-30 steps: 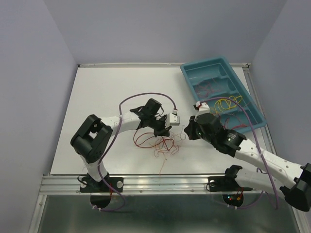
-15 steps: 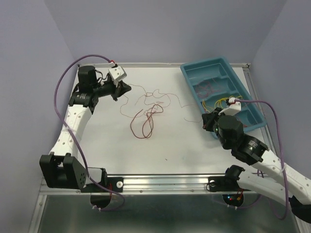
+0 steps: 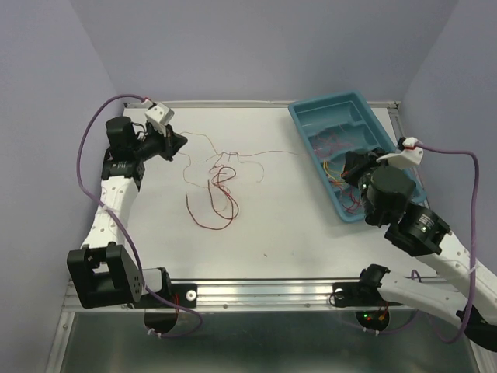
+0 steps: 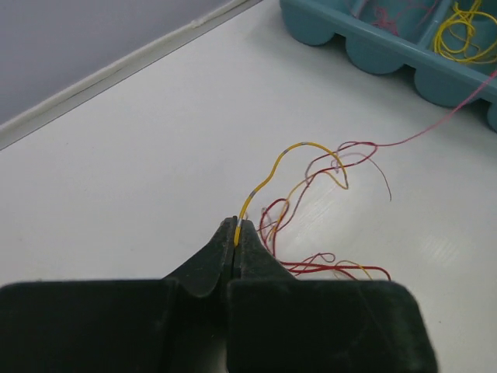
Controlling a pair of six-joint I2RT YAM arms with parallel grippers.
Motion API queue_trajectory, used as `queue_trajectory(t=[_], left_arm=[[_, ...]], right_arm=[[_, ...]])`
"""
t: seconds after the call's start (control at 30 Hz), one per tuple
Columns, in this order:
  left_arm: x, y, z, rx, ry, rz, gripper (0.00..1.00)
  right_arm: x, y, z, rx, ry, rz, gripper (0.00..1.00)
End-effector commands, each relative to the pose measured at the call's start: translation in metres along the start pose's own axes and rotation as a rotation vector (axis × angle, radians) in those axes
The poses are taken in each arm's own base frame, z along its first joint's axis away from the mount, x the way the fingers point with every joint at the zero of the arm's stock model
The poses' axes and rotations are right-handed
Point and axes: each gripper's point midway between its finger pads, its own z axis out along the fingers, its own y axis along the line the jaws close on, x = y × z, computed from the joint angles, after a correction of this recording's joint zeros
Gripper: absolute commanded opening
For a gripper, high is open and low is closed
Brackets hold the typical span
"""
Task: Untangle the cables
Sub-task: Untie the cable.
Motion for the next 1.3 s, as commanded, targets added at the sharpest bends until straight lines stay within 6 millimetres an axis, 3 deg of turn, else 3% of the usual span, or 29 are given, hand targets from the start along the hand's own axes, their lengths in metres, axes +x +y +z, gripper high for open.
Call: queue_trajectory(t=[0.0,0.1,0.27,0.4,0.53,0.57,0.6,0.7,0.73,0.9,1.0,1.13,1.17,1.2,1.27], left_arm=[[-0.018,0.052,-0.015,-0.172,-0.095,-0.016,0.0],[-0.001,0.084,-0.014,-0.235,-0.07,-0.073,0.0],[0.027,0.133,-0.02,-0.291,-0.048,-0.191,0.0],[0.035,0.145,-0.026,-0.308,-0.052,-0.207,0.0],[0.034,0.128,-0.02,-0.237,-0.053,-0.185,0.0],[0.032,0.126,-0.019,-0.236,-0.053,-0.167,0.0],[0.031,0.122,-0.019,-0.237,-0.053,-0.15,0.0],[0.023,0.112,-0.021,-0.227,-0.063,-0.116,0.0],[0.027,0.109,-0.021,-0.225,-0.058,-0.117,0.0],[0.021,0.081,-0.017,-0.158,-0.069,-0.052,0.0],[0.019,0.066,-0.01,-0.141,-0.066,-0.012,0.0],[0.018,0.053,-0.004,-0.124,-0.061,0.02,0.0],[0.019,0.051,-0.004,-0.122,-0.057,0.021,0.0],[0.019,0.051,-0.004,-0.126,-0.055,0.024,0.0],[0.019,0.05,-0.004,-0.125,-0.055,0.026,0.0]], right_arm=[[-0.095,-0.002,-0.022,0.044,-0.215,0.164,0.01],[-0.127,0.008,-0.031,0.02,-0.258,0.192,0.0],[-0.159,0.012,-0.04,0.005,-0.324,0.243,0.01],[-0.18,0.017,-0.049,-0.051,-0.372,0.275,0.01],[-0.179,0.045,-0.036,-0.075,-0.357,0.159,0.0],[-0.165,0.056,-0.02,-0.05,-0.336,0.102,0.01],[-0.173,0.06,-0.019,-0.036,-0.347,0.108,0.01],[-0.162,0.082,0.004,0.009,-0.333,0.008,0.01],[-0.173,0.088,0.003,0.008,-0.346,-0.001,0.01],[-0.174,0.123,0.031,-0.027,-0.348,-0.062,0.01],[-0.187,0.133,0.039,-0.052,-0.372,-0.061,0.01],[-0.199,0.133,0.075,-0.035,-0.406,-0.109,0.01],[-0.189,0.134,0.093,-0.024,-0.392,-0.136,0.01],[-0.192,0.133,0.101,-0.019,-0.399,-0.135,0.01],[-0.195,0.12,0.124,0.017,-0.406,-0.137,0.01]])
